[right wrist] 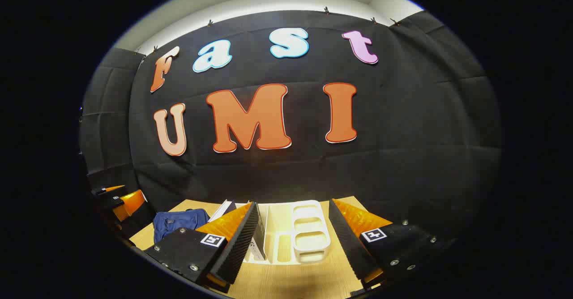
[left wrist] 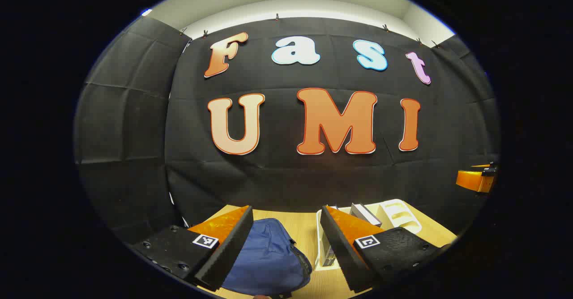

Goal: Open the schoolbag, grab two books from the bookshelf and put them into the schoolbag.

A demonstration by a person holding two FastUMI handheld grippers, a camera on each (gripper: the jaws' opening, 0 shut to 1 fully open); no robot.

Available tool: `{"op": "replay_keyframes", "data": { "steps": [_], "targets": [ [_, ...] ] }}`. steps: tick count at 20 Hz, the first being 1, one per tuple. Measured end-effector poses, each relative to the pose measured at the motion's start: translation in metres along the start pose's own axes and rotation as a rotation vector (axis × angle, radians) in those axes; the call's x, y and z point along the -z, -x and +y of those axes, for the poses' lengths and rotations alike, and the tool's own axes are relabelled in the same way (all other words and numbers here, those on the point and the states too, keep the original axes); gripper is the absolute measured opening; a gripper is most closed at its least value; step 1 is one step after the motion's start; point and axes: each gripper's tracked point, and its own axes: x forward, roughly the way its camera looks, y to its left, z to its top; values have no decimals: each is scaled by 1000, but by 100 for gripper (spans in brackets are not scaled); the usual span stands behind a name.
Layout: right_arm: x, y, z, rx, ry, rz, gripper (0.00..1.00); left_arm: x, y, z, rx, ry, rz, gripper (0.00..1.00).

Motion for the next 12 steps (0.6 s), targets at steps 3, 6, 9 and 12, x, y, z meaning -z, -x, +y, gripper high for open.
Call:
{"op": "replay_keyframes", "data": {
  "steps": [3, 6, 9, 12],
  "targets": [
    [-1, 2, -2, 5, 0, 0, 95, 1, 0, 1, 2, 12, 8, 94],
    [0, 2, -2, 7, 4, 1, 94, 4, 0, 3, -6, 13, 16, 94],
    [0, 3, -2, 5, 3, 2, 94, 4, 1, 7, -19, 7, 18, 94],
    [1, 2, -1, 2, -1, 9, 94, 4, 1, 7, -17, 6, 19, 95]
  ]
}}
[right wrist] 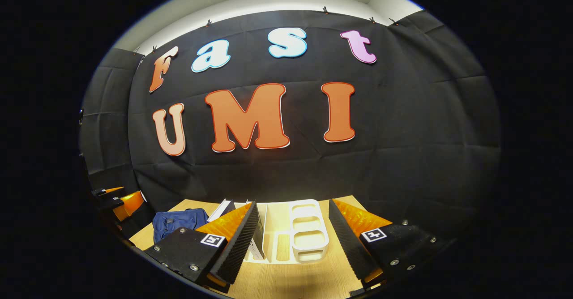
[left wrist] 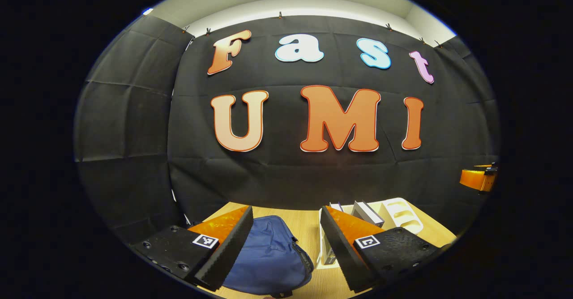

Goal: Open the schoolbag, grab two books from the bookshelf and put them into the schoolbag.

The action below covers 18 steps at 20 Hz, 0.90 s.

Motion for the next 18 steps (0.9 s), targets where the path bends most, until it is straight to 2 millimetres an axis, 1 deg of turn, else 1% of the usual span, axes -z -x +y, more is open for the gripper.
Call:
{"op": "replay_keyframes", "data": {
  "steps": [5, 14, 18],
  "targets": [
    [-3, 0, 1, 2, 6, -7, 95, 1, 1, 3, -2, 8, 5, 94],
    [-1, -3, 2, -3, 13, 5, 94, 4, -1, 3, 4, 6, 16, 94],
    [0, -4, 1, 0, 22, 6, 94, 9, -2, 11, -8, 8, 30, 94]
  ]
}}
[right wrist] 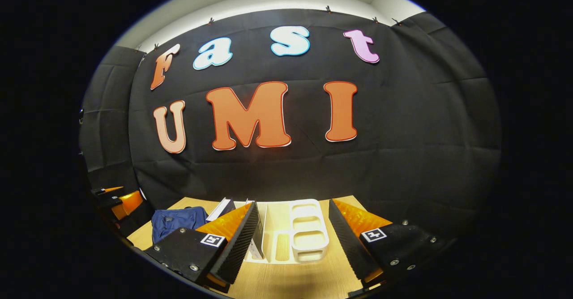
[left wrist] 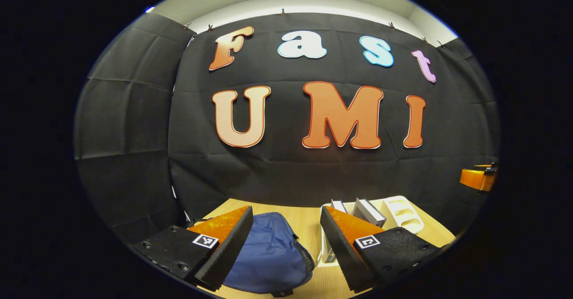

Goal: Open the schoolbag, grab two books from the bookshelf and put them into the schoolbag.

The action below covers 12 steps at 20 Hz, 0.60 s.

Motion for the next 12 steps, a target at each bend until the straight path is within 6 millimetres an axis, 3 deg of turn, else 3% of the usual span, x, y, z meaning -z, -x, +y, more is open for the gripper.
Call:
{"op": "replay_keyframes", "data": {
  "steps": [6, 12],
  "targets": [
    [6, -9, -4, 14, 17, 8, 95, 9, 7, 18, -22, 11, 16, 95],
    [9, -3, 0, 8, 19, 14, 94, 9, 20, 42, -66, 19, -1, 94]
  ]
}}
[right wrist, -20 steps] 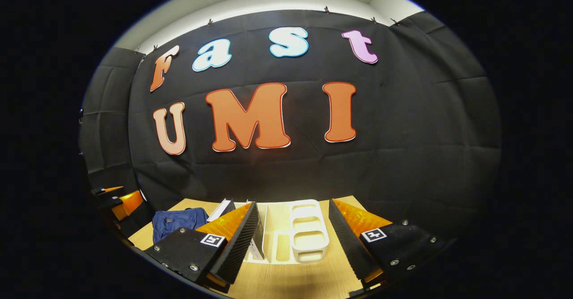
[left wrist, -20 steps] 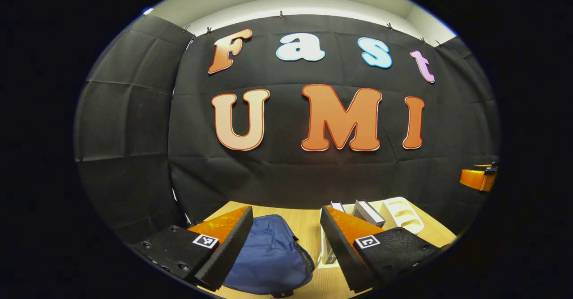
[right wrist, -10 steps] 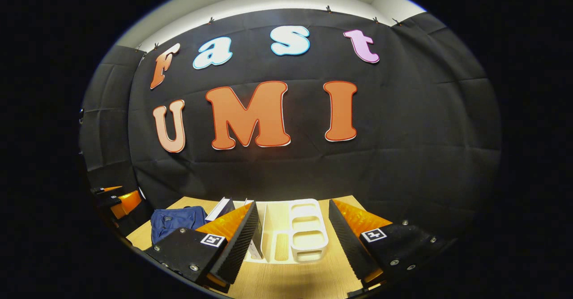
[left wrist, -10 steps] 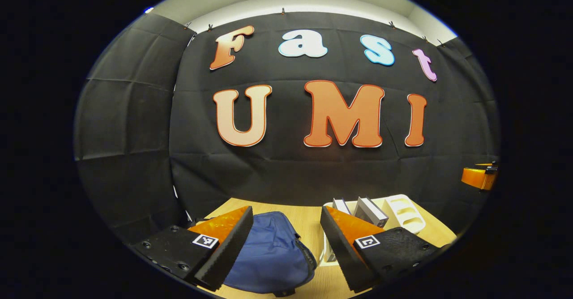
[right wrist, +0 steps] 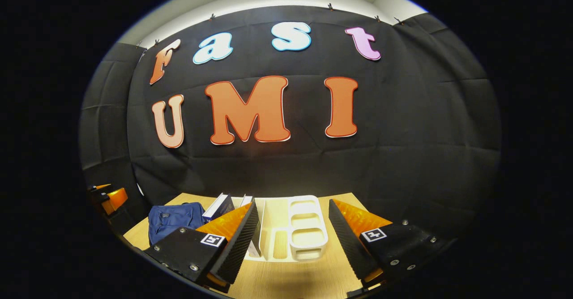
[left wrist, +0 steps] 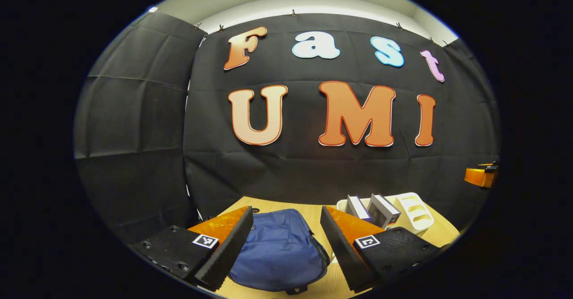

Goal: Open the schoolbag, grab two books from the bookshelf and put them into the schoolbag.

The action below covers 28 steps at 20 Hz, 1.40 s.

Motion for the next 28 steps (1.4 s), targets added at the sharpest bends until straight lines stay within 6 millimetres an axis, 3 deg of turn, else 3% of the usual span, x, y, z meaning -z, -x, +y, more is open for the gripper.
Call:
{"op": "replay_keyframes", "data": {
  "steps": [5, 9, 12, 13, 14, 16, 20, 23, 25, 28],
  "targets": [
    [-1, 4, 0, 0, -7, -2, 94, -5, 2, -5, 15, -17, -16, 95],
    [4, 5, -1, 0, -13, 7, 94, 16, -3, -30, 81, -121, 32, 95],
    [13, 5, -6, 5, -30, 23, 94, 58, -10, -52, 130, -277, 107, 95],
    [17, 6, -10, 12, -39, 30, 94, 78, -13, -60, 134, -347, 138, 100],
    [22, 6, -14, 21, -51, 38, 94, 98, -16, -64, 130, -425, 168, 95],
    [32, 8, -25, 42, -77, 63, 94, 141, -22, -73, 128, -546, 219, 95],
    [53, 12, -53, 99, -84, 127, 95, 230, -29, -112, 221, -650, 314, 95],
    [56, 11, -68, 132, -49, 147, 95, 280, -34, -135, 276, -775, 374, 95],
    [57, 7, -72, 134, -42, 158, 95, 311, -35, -132, 297, -872, 451, 95],
    [61, -1, -75, 122, -47, 172, 95, 332, -45, -111, 266, -973, 521, 96]
  ]
}}
